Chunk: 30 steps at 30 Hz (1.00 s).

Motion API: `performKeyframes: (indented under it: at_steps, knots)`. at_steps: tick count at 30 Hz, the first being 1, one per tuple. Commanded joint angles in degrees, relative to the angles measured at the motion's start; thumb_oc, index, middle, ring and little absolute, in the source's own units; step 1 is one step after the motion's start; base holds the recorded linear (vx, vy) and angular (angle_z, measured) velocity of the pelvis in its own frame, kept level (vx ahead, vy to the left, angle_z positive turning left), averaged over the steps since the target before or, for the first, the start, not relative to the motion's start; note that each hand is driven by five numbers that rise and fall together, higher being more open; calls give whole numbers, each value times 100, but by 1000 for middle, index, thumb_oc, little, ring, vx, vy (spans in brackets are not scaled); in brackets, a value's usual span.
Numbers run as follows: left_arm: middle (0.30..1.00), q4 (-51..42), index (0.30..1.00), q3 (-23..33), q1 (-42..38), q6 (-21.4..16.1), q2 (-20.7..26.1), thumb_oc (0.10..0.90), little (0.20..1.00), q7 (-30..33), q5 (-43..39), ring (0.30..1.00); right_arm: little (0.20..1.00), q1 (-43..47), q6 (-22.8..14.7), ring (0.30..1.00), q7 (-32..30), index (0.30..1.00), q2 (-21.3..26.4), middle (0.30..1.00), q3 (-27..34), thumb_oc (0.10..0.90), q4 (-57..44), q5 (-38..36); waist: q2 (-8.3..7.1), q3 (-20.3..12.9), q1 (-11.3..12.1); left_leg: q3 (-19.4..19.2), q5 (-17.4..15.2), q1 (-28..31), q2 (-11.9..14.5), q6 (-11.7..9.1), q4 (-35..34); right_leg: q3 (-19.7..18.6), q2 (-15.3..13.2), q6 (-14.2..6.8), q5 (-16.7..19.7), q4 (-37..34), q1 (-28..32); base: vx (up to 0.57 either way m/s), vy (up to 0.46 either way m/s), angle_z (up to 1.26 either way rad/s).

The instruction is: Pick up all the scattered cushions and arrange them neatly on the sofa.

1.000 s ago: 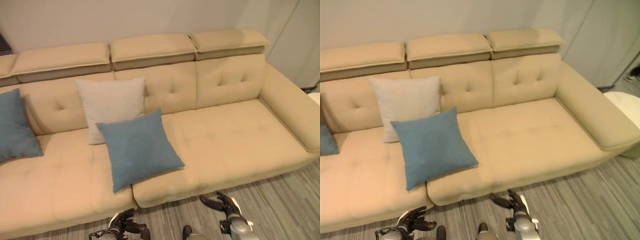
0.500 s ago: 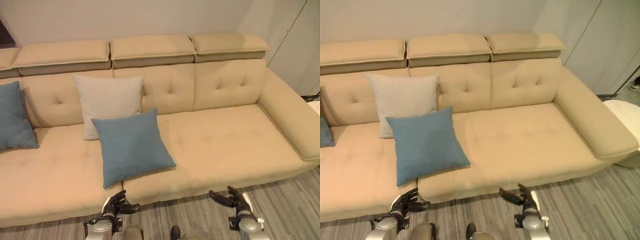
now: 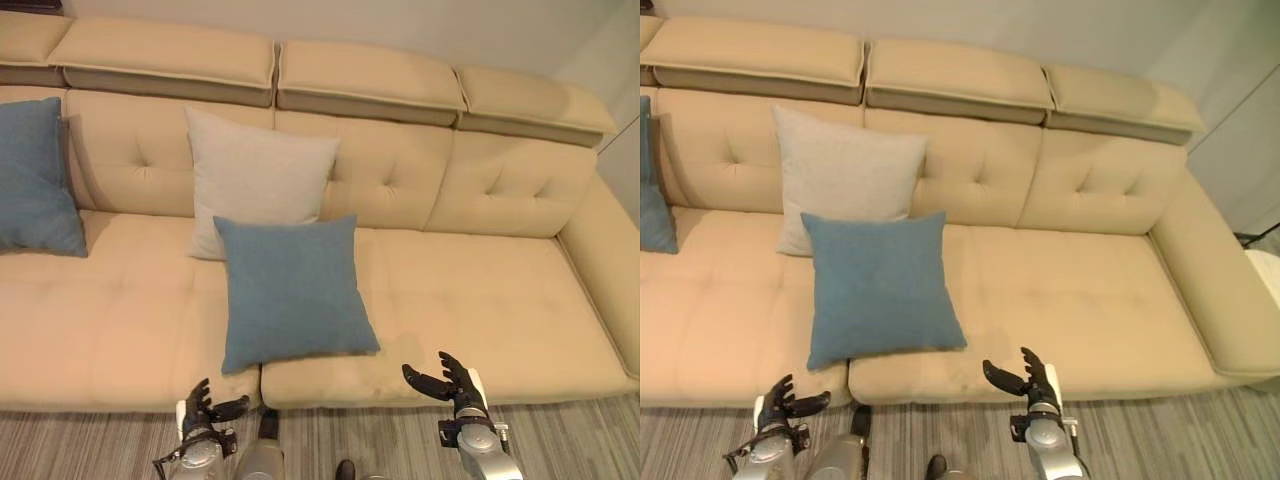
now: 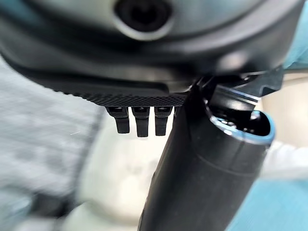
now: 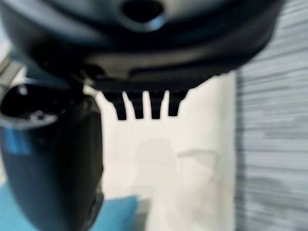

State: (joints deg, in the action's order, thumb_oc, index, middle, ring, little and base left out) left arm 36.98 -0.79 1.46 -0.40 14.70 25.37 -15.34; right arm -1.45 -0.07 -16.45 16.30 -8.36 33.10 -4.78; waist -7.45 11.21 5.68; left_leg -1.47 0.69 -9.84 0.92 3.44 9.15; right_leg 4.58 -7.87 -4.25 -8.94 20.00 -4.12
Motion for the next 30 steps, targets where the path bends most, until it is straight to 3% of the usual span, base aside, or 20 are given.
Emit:
performKeyframes:
  at_steps: [1, 2, 3, 4, 5, 7, 12, 18, 20, 22, 30]
  knots:
    - [900, -462, 900, 67, -446, -581, 605, 800, 900, 222, 356, 900, 900, 353, -564, 900, -254, 900, 316, 900, 246, 800, -394, 121, -33, -317, -122, 205, -446, 48, 175, -360, -68, 90, -291, -360, 539, 101, 25, 147, -37, 25]
    - [900, -423, 900, 0, -790, -658, 720, 800, 900, 113, 263, 900, 900, 609, -569, 900, -230, 900, 515, 900, 246, 800, -463, 78, 32, -235, -254, 253, -533, 107, 167, -415, -88, 74, -350, -329, 441, -476, -236, 103, -33, 35]
    - [900, -408, 900, 4, -808, -664, 719, 800, 900, 110, 259, 900, 900, 626, -570, 900, -229, 900, 520, 900, 245, 800, -454, 75, 45, -223, -274, 273, -550, 106, 175, -419, -75, 99, -341, -326, 442, -502, -208, 151, -39, 40]
    - [900, -342, 900, -62, -975, -699, 768, 800, 900, 94, 236, 900, 900, 750, -562, 900, -210, 900, 612, 900, 227, 800, -458, 54, 28, -174, -340, 292, -603, 135, 111, -439, -67, -6, -322, -358, 488, -888, -265, 122, -30, 39]
    - [900, -369, 900, -38, -1177, -739, 852, 800, 900, 82, 216, 900, 900, 948, -522, 900, -243, 900, 772, 900, 161, 800, -434, 132, 24, -83, -414, 277, -666, 179, 53, -466, -52, -114, -337, -547, 732, -1170, -389, 155, -20, 35]
    - [900, -286, 900, -148, -1406, -801, 806, 800, 900, 23, 99, 900, 900, 1199, -498, 900, -148, 900, 764, 900, 57, 800, -295, 51, -6, -54, -444, 274, -662, 164, -44, -467, -88, -151, -372, -528, 794, -1344, -358, 82, 12, 25]
    - [900, -162, 900, -379, -1764, -905, 661, 800, 900, -8, 13, 900, 900, 2085, -582, 900, -160, 900, 769, 900, -235, 800, 106, -220, 98, 68, -437, 256, -553, -365, -97, -480, -59, -103, -325, -495, 1072, -1560, -681, -89, -40, 15]
    - [900, 28, 900, -544, -1848, -938, 486, 800, 900, -92, -224, 900, 900, 2749, -619, 900, 8, 900, 724, 900, -690, 800, 340, -471, 230, 154, -351, 274, -463, -895, -102, -476, 70, -131, -286, -398, 1080, -1518, -1090, -81, -14, -10]
    - [900, -2, 900, -516, -1724, -980, 285, 800, 900, -285, -1024, 900, 900, 3038, -472, 900, 79, 900, 720, 900, -959, 800, 329, -384, 345, 255, -271, 289, -443, -1000, -113, -472, 92, -174, -248, -347, 1033, -1436, -1241, -37, 0, -3]
    - [900, -69, 900, -533, -1696, -996, 264, 800, 900, -329, -1070, 900, 900, 3120, -457, 900, 111, 900, 717, 900, -1025, 800, 300, -393, 377, 284, -260, 291, -417, -1037, -115, -476, 75, -181, -244, -335, 1019, -1417, -1288, 0, 0, 0]
    - [900, 345, 900, -1012, -2387, -1025, 128, 800, 900, -467, -1332, 900, 900, 3623, -598, 900, 488, 900, 240, 900, -1266, 800, 848, -1546, 568, 461, -196, 303, -108, -1358, -105, -568, -190, -197, -233, -283, 1033, -1407, -1685, -8, -4, 3]
